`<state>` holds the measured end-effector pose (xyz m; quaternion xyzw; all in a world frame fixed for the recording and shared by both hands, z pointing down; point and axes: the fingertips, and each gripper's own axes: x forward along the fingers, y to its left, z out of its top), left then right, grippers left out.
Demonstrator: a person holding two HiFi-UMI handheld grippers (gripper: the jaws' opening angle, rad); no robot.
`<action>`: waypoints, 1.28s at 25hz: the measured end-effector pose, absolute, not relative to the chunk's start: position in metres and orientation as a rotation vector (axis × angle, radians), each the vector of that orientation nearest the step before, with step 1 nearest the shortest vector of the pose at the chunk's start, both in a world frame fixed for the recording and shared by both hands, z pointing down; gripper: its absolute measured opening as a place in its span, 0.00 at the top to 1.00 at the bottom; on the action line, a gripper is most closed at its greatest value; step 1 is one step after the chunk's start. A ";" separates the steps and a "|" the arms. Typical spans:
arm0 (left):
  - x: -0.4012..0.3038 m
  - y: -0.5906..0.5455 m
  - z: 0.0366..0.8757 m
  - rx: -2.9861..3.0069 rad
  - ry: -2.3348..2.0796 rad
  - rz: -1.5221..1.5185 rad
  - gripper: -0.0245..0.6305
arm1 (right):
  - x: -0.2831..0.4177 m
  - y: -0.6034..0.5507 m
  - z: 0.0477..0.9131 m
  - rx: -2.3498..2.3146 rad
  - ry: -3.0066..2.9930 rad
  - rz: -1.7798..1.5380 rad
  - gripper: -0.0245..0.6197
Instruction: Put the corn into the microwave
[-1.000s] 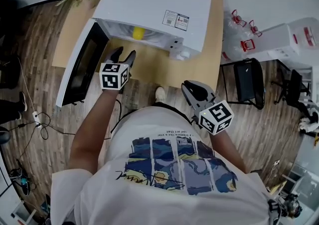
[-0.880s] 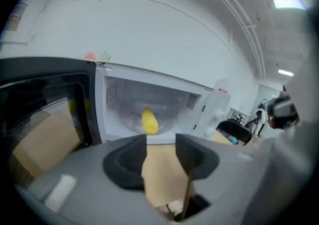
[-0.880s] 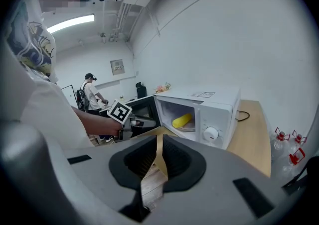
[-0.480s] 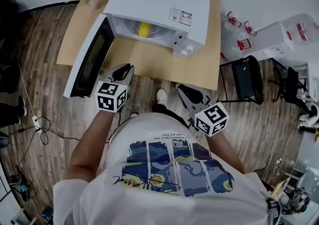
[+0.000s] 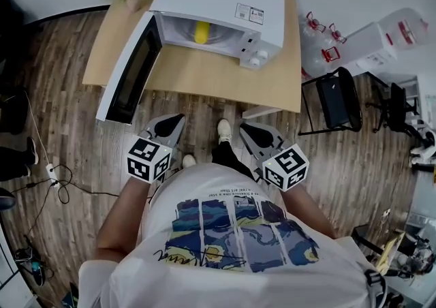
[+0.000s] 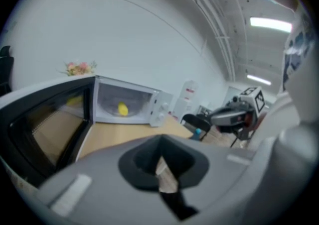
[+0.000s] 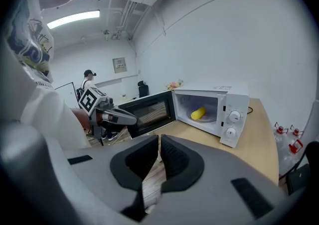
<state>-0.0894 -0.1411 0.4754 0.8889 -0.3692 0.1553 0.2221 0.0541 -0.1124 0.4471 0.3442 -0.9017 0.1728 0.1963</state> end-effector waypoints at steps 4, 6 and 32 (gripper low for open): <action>-0.089 -0.116 0.467 2.485 -0.930 0.416 0.95 | 0.044 -0.095 0.450 0.954 -2.519 0.483 0.93; -0.092 -0.110 0.463 2.477 -0.909 0.399 0.95 | 0.039 -0.089 0.450 0.949 -2.516 0.476 0.94; -0.109 -0.081 0.446 2.506 -0.884 0.421 0.95 | 0.009 -0.064 0.431 0.893 -2.527 0.357 0.95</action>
